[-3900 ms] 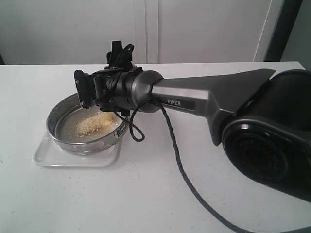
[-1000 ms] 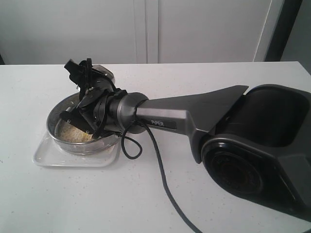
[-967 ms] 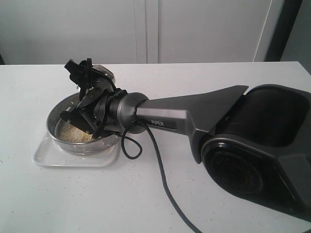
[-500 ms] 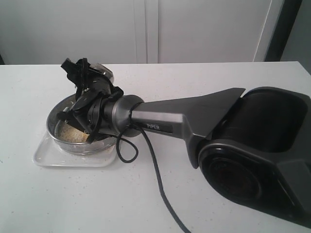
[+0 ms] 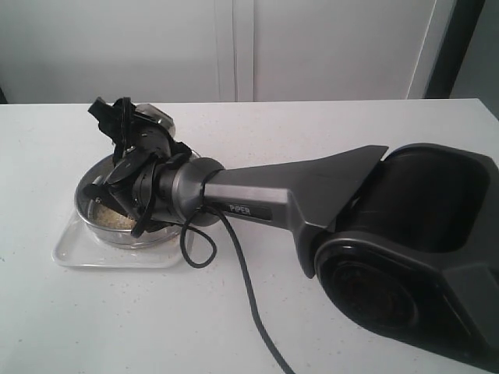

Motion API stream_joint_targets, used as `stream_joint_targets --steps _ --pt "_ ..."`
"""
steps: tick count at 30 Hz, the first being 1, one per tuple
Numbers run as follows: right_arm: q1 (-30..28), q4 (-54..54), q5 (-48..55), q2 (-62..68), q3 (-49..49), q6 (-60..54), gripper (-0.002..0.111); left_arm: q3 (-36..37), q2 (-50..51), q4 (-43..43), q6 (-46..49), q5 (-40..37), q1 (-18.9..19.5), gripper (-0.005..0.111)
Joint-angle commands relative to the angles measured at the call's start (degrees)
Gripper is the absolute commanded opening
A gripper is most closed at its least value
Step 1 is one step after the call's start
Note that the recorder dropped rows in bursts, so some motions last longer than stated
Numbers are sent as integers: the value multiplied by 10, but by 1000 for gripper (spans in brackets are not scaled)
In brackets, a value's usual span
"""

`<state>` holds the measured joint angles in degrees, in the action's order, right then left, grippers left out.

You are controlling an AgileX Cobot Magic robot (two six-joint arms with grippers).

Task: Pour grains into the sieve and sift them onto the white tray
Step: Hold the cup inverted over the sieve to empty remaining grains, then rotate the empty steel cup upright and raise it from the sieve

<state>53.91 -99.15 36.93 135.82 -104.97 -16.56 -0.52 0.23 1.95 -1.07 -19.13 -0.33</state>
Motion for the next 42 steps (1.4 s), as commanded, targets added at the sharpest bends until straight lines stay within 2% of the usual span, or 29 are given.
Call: stream_joint_targets --steps 1,14,23,30,32,33,36,42 --pt "1 -8 38 -8 -5 3 0 5 -2 1 -2 -4 -4 0" --pt "3 -8 38 -9 -5 6 0 5 -2 1 -2 -4 -4 0" --pt "3 -8 41 -11 -5 160 0 5 -2 1 -2 -4 -4 0" --pt "3 -8 42 -11 -5 174 0 5 -2 1 -2 -4 -4 0" --pt "3 5 67 -11 -5 212 0 5 -2 1 -2 -4 -4 0" --pt "3 34 90 -15 -5 257 0 5 -2 1 -2 -4 -4 0" --pt "3 107 111 -29 -5 274 0 5 -2 1 -2 -4 -4 0" --pt "3 329 46 -81 -5 275 0 5 -2 1 -2 -4 -4 0"
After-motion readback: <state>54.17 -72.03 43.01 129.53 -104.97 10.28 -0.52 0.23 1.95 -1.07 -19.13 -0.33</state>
